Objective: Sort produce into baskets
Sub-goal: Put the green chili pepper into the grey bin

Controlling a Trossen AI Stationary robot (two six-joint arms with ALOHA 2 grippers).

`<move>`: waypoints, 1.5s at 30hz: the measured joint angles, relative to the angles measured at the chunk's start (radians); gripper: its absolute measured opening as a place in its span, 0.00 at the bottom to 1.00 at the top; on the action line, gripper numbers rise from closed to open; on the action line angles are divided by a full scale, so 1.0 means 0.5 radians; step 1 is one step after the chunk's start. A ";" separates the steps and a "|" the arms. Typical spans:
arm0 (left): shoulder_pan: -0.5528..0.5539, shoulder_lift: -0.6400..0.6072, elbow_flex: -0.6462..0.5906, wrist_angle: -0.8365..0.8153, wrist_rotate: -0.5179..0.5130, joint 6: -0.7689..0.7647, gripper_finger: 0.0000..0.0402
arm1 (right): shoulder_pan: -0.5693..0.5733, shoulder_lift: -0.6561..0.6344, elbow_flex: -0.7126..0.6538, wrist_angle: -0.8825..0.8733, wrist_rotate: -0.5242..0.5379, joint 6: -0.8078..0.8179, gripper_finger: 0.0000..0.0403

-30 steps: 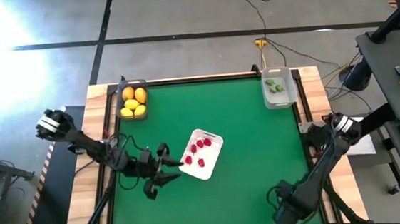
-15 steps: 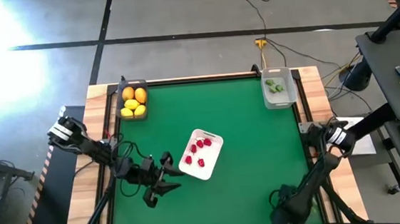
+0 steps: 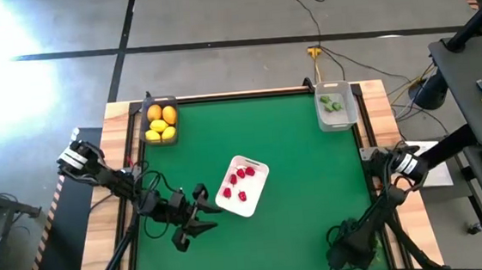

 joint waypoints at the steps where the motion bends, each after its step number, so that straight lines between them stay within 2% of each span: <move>1: 0.001 0.000 0.000 0.000 0.000 0.000 0.44 | 0.000 0.000 -0.016 0.001 -0.002 -0.002 0.75; 6: 0.001 -0.001 0.000 0.000 0.000 0.022 0.44 | -0.001 -0.001 -0.072 0.040 -0.022 -0.049 0.67; 14: 0.006 -0.009 0.000 0.004 0.001 0.072 0.44 | -0.001 -0.002 -0.072 0.056 0.002 -0.095 0.47; 24: 0.011 -0.162 0.000 0.031 0.000 0.475 0.44 | -0.005 -0.002 -0.031 0.068 0.026 -0.075 0.25; 28: 0.011 -0.175 0.000 0.031 0.000 0.665 0.44 | -0.042 -0.002 0.033 0.040 0.024 -0.081 0.21; 32: 0.011 -0.176 0.000 0.023 -0.084 0.736 0.44 | -0.169 -0.002 0.149 -0.204 0.065 -0.251 0.22; 34: 0.011 -0.176 0.000 -0.005 -0.177 0.754 0.44 | -0.274 -0.007 0.224 -0.411 0.201 -0.421 0.24; 37: 0.011 -0.167 0.000 -0.030 -0.317 0.788 0.44 | -0.500 -0.041 0.315 -0.738 0.540 -0.730 0.23; 40: 0.013 -0.156 0.000 -0.073 -0.380 0.788 0.44 | -0.789 -0.134 0.343 -0.924 1.030 -1.042 0.22; 45: 0.012 -0.155 0.000 -0.109 -0.386 0.768 0.44 | -1.448 -0.475 0.213 -0.911 1.804 -1.370 0.22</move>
